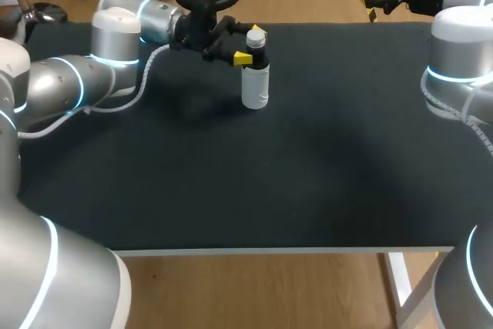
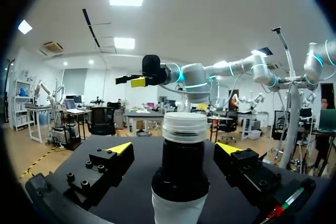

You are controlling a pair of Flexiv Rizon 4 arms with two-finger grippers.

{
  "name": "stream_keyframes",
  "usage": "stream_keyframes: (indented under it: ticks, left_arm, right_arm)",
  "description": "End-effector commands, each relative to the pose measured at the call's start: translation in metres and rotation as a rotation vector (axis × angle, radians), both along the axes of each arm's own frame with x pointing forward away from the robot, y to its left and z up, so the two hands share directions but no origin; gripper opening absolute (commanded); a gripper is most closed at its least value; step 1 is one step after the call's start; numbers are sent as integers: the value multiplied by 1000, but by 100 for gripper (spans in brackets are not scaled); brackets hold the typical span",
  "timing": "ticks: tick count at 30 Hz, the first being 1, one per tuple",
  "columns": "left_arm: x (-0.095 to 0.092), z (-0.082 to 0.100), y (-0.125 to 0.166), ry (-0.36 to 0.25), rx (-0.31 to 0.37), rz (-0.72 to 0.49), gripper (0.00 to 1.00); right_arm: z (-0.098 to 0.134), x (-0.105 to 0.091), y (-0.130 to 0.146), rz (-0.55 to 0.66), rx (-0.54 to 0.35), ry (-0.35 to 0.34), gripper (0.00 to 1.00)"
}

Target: Unscrew the bottle cap

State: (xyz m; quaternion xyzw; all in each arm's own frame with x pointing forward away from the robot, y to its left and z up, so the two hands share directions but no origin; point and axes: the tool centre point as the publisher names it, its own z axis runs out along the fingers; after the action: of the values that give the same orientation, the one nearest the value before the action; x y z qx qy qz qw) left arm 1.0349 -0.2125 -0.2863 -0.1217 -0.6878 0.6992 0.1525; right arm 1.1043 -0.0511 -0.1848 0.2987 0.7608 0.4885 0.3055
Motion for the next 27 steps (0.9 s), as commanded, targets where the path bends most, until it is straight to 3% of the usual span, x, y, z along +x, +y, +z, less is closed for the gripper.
stream_keyframes:
  ticks: [1,27]
  left_arm:
    - [7,-3,-4,1,-9,-96,100]
    - [1,-1,-12,-19,5,-141,100]
  right_arm:
    - [0,0,0,-1,0,0,100]
    - [0,0,0,-1,0,0,100]
